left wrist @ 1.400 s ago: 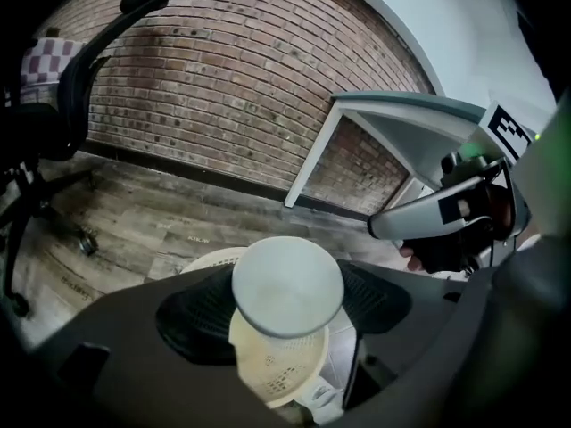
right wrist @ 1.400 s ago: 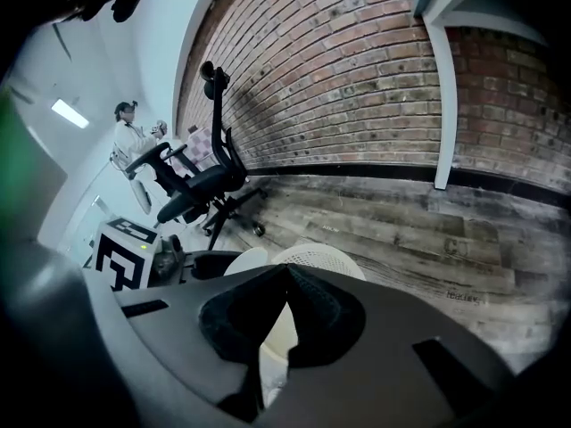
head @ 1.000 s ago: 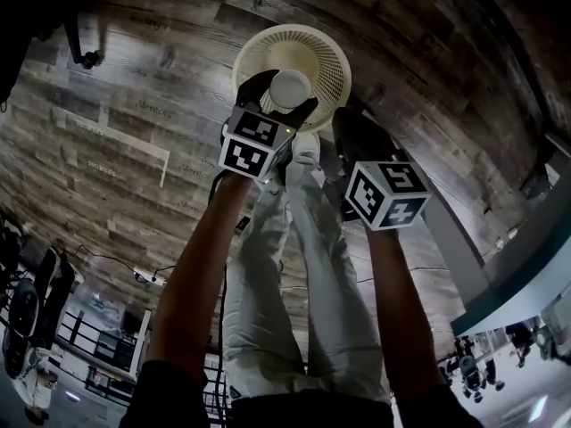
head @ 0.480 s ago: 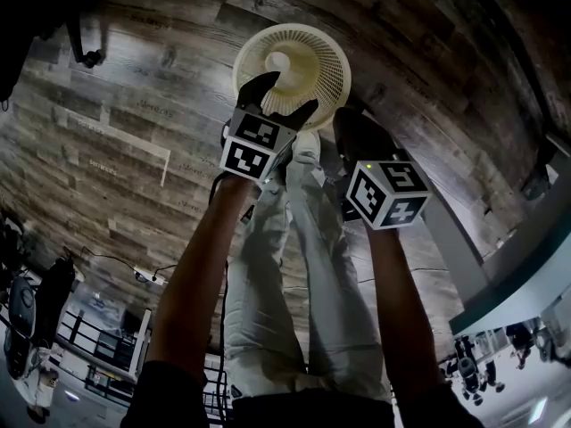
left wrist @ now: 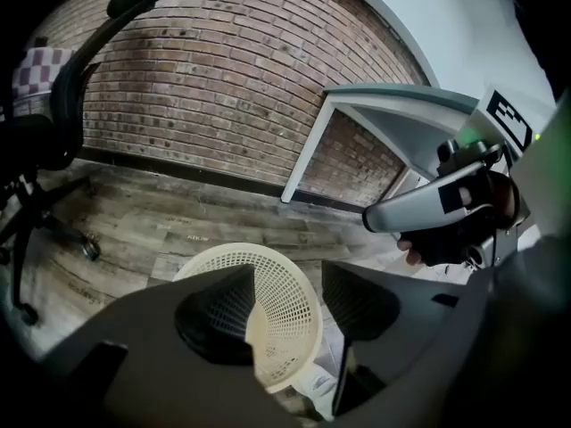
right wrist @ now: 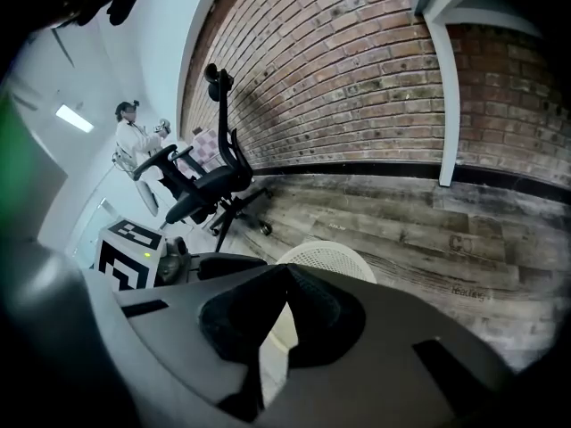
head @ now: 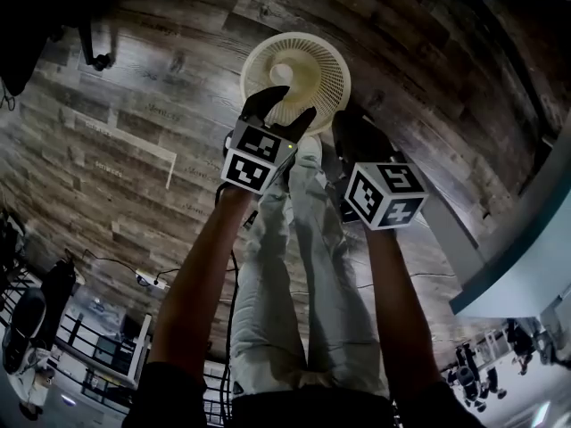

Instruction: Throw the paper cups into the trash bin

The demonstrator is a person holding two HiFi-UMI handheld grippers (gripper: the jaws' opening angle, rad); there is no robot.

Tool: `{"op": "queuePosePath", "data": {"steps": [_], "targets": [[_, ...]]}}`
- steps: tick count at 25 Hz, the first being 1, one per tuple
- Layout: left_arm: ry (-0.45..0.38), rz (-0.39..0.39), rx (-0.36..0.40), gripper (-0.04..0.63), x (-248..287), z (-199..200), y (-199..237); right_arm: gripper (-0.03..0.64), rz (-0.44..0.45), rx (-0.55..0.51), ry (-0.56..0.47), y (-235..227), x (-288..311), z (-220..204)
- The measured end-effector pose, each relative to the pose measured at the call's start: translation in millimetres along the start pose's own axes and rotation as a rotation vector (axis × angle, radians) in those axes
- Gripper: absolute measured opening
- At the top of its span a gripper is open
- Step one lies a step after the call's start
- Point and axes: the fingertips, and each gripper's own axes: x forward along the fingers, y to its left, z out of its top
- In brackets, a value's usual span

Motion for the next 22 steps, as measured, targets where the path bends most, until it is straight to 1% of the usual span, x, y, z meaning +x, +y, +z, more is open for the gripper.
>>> {"op": "queuePosePath", "data": {"steps": [5, 8, 13, 18, 22], "targets": [[-0.018, -0.017, 0.003, 0.167, -29.6, 5.1, -7.3, 0.005, -0.011, 0.003, -0.001, 19.1, -7.9, -2.2], [-0.05, 0.011, -0.019, 0.128, -54.5, 9.4, -5.4, 0.005, -0.017, 0.004, -0.018, 33.4, -12.6, 5.8], [-0.093, 0.046, -0.043, 0.044, -94.7, 11.2, -12.2, 0.005, 0.001, -0.022, -0.043, 57.0, -26.8, 23.9], [-0.141, 0.048, -0.031, 0.015, -125.1, 36.0, -19.6, 0.005, -0.011, -0.025, -0.083, 70.1, -45.6, 40.0], [-0.172, 0.053, -0.012, 0.014, -152.7, 55.9, -27.6, 0.005, 0.01, -0.052, -0.099, 97.0, -70.4, 46.5]]}}
